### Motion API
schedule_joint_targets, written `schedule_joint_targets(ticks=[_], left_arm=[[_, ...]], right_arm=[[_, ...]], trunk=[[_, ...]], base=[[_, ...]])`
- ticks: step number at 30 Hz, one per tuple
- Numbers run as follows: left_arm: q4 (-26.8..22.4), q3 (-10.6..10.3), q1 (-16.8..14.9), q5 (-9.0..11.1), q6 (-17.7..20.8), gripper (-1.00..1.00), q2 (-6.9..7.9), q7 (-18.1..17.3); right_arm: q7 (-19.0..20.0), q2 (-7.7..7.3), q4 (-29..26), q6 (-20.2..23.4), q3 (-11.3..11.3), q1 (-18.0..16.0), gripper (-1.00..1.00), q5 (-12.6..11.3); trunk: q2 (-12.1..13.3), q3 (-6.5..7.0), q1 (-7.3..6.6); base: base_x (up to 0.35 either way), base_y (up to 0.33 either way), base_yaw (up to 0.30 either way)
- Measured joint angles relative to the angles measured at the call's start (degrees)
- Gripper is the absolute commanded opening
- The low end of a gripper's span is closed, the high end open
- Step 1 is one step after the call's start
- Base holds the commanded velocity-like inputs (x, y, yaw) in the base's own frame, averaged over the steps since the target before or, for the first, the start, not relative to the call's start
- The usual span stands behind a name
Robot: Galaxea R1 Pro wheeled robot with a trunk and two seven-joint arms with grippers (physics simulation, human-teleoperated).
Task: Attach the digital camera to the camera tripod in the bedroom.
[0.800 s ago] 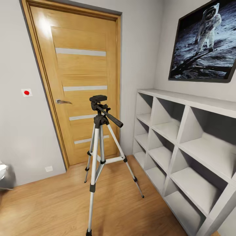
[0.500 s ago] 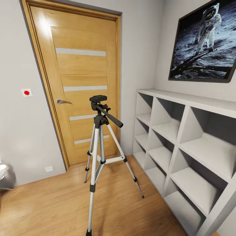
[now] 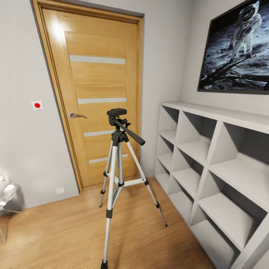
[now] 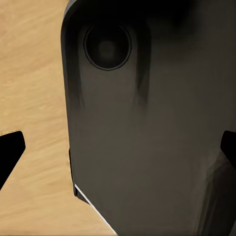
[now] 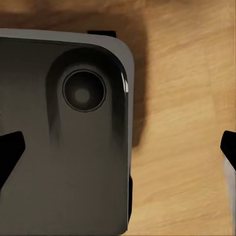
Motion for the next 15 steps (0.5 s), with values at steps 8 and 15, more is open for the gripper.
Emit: schedule_joint_targets(ticks=[8,15], left_arm=[[0.01,-0.03,0.00,0.00,0.00,1.00,0.01,0.00],[0.02,-0.07,0.00,0.00,0.00,1.00,0.01,0.00]], right_arm=[[0.00,0.00,0.00,-5.03,0.00,0.00,1.00,0.00],[0.00,-0.01,0.00,-5.13,0.00,0.00,1.00,0.00]], trunk=[[0.00,0.00,0.00],[0.00,0.00,0.00]], base=[[0.000,0.000,0.284],[0.000,0.000,0.287]])
